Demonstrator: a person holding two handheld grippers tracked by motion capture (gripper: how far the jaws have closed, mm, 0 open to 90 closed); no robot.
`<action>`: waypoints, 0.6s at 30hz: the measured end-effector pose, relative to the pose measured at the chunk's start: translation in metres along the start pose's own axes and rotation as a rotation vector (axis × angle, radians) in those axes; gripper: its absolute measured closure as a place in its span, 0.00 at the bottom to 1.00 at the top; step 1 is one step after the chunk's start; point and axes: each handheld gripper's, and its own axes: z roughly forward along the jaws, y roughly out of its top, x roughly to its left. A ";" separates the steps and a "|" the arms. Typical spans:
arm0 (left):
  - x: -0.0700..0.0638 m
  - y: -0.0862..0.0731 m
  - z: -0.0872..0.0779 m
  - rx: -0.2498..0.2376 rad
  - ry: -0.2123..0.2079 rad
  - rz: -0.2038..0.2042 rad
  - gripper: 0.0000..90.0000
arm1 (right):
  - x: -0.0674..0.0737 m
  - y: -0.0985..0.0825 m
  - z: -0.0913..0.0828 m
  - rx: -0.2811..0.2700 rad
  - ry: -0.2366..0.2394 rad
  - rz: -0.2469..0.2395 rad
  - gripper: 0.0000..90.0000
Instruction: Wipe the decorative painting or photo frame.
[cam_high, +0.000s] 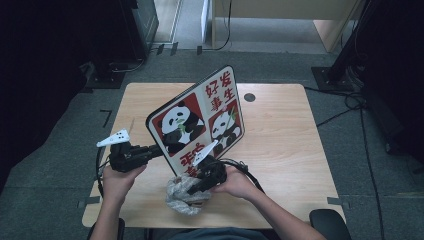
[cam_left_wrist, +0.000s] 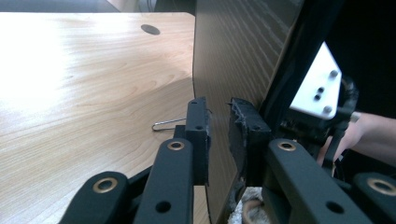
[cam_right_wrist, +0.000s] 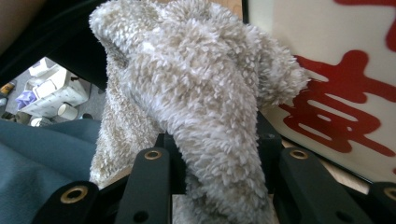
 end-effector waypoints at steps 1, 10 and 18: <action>0.000 0.000 0.000 0.002 0.002 0.001 0.85 | 0.000 0.000 -0.002 -0.004 -0.002 -0.007 0.75; 0.005 -0.003 -0.013 -0.013 0.030 -0.013 0.72 | 0.008 0.011 -0.028 -0.044 -0.009 0.003 0.75; 0.001 -0.003 -0.025 -0.036 0.024 -0.017 0.66 | 0.011 0.029 -0.061 -0.086 -0.032 0.006 0.75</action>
